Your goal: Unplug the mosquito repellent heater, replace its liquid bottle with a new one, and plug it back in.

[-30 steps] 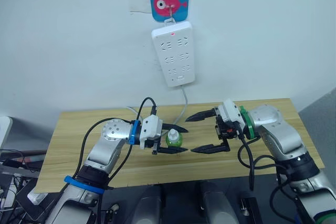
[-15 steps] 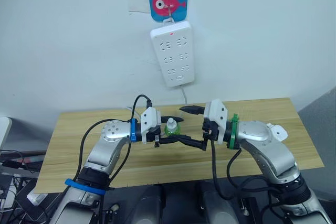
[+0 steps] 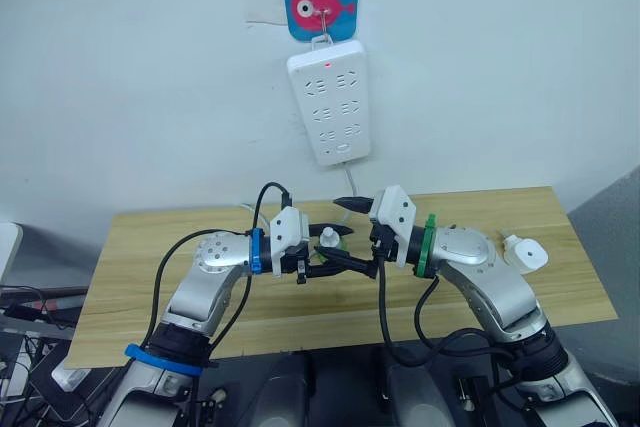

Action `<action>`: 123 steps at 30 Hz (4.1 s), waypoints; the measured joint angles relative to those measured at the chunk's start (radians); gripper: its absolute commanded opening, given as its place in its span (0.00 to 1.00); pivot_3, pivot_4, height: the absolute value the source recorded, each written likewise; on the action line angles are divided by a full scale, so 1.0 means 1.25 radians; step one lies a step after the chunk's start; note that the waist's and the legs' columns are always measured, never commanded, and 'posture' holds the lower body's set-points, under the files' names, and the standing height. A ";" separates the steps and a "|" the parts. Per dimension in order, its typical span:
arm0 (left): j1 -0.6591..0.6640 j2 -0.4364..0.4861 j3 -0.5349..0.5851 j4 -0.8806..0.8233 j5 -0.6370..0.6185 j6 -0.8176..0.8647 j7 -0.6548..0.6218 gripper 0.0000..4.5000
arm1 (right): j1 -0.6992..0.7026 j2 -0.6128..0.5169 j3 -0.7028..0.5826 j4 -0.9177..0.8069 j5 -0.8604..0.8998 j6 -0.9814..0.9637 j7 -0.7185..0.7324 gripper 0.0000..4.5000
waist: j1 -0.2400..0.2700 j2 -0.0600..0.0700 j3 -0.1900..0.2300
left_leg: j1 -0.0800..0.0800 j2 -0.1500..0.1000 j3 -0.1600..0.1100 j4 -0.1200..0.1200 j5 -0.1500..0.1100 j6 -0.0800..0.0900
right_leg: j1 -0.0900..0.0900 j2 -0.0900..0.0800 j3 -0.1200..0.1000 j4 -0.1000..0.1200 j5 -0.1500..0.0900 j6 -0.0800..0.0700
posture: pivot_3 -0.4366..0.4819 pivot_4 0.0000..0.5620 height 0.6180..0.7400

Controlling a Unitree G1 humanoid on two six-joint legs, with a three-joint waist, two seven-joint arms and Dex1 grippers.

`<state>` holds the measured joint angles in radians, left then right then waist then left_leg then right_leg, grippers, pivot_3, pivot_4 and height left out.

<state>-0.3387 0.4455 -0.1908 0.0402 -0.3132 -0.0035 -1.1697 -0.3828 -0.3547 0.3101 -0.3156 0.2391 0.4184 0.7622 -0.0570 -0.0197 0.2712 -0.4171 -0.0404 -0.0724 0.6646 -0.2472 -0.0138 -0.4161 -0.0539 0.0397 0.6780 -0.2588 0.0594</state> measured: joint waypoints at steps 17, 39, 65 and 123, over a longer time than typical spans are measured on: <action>-0.006 0.009 0.001 0.006 0.000 0.011 -0.024 0.51 | 0.039 -0.144 -0.113 -0.023 0.120 -0.005 0.140 0.99 | -0.012 0.000 0.000 | 0.000 0.001 0.000 0.000 0.000 0.000 | 0.001 0.001 0.000 0.000 0.000 0.000 | 0.38 0.45 1.00; 0.006 0.000 0.001 -0.001 0.000 0.016 -0.020 0.51 | 0.022 -0.073 -0.032 -0.008 0.059 0.002 0.056 0.99 | -0.013 0.000 0.000 | 0.000 0.000 0.000 0.000 0.000 0.000 | 0.001 0.000 0.000 0.000 0.000 0.000 | 0.38 0.48 1.00; 0.043 0.018 0.000 -0.042 0.000 0.018 -0.028 0.51 | 0.036 -0.034 0.012 -0.019 0.039 -0.002 0.020 0.99 | -0.014 0.000 0.000 | 0.000 0.000 -0.001 0.000 0.000 0.000 | 0.000 0.000 0.000 0.000 0.000 0.000 | 0.42 0.42 1.00; 0.077 0.033 0.004 -0.034 0.002 0.012 -0.012 0.51 | 0.021 -0.009 -0.222 -0.187 0.280 0.176 -0.147 0.07 | 0.001 0.000 0.000 | 0.000 0.000 -0.001 -0.001 0.000 0.000 | 0.001 -0.001 -0.001 -0.001 0.000 0.000 | 0.42 0.47 1.00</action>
<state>-0.2425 0.4872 -0.1853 -0.0026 -0.3107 0.0110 -1.1844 -0.3563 -0.3665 0.0331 -0.5493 0.5890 0.6387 0.5786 -0.0564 -0.0202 0.2711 -0.4170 -0.0400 -0.0734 0.6636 -0.2474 -0.0134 -0.4152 -0.0545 0.0390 0.6770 -0.2592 0.0590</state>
